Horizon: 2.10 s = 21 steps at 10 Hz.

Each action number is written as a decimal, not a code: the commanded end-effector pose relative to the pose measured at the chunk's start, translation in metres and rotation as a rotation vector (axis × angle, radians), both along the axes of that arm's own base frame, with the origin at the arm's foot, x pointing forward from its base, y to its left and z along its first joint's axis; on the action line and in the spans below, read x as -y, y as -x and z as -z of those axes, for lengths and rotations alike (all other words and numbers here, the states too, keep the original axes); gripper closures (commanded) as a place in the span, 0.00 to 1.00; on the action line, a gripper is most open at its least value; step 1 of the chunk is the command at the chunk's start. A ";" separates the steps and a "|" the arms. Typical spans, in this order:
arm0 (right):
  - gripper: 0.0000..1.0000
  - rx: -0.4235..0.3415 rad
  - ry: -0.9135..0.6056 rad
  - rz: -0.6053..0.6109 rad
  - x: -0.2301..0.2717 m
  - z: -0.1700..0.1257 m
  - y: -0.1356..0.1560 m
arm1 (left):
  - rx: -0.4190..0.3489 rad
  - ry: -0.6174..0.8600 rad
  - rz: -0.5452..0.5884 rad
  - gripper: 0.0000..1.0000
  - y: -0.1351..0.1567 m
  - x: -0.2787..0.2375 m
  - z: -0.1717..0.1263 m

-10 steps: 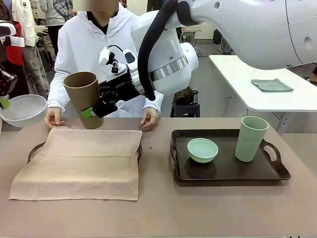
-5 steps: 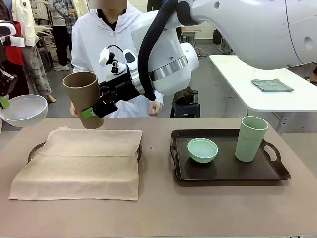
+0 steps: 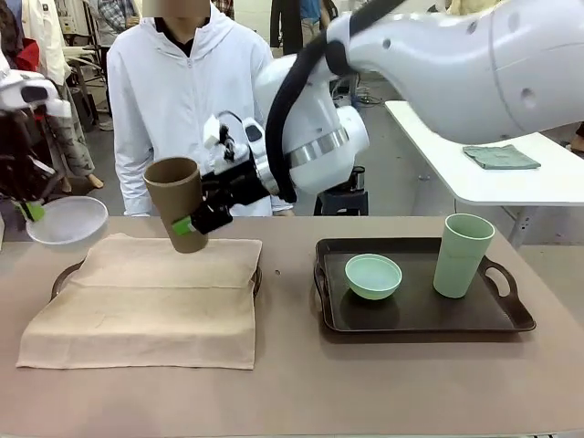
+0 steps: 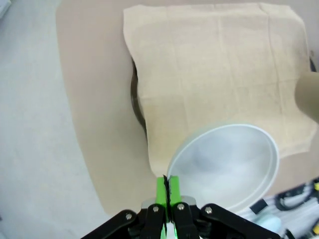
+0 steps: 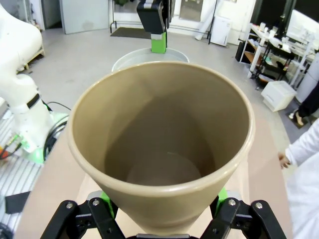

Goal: Set up a tray with a mat and arrange the tableware.
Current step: Place the Picnic Bowl and Reusable plastic cup back onto the Handle tray in front of the human's position.

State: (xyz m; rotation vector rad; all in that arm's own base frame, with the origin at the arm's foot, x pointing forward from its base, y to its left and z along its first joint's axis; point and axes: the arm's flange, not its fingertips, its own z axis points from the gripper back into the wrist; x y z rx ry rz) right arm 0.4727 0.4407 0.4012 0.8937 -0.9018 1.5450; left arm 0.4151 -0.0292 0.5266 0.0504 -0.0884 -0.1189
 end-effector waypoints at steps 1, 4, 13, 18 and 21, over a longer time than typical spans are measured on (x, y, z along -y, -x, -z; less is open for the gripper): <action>0.16 -0.009 -0.081 -0.028 0.004 0.040 -0.005 | 0.022 -0.003 0.008 0.98 -0.009 0.012 0.031; 0.16 -0.075 -0.101 -0.043 0.002 0.081 -0.004 | 0.024 0.016 -0.007 0.98 -0.026 0.019 0.071; 0.16 -0.096 -0.047 -0.053 0.001 0.099 -0.011 | -0.020 0.016 -0.005 0.98 -0.043 0.021 0.101; 0.16 -0.115 -0.045 -0.051 0.000 0.120 -0.023 | -0.064 0.057 0.018 0.98 -0.066 0.037 0.137; 0.16 -0.109 -0.039 -0.066 -0.004 0.127 -0.025 | -0.106 0.027 0.009 0.98 -0.075 0.042 0.156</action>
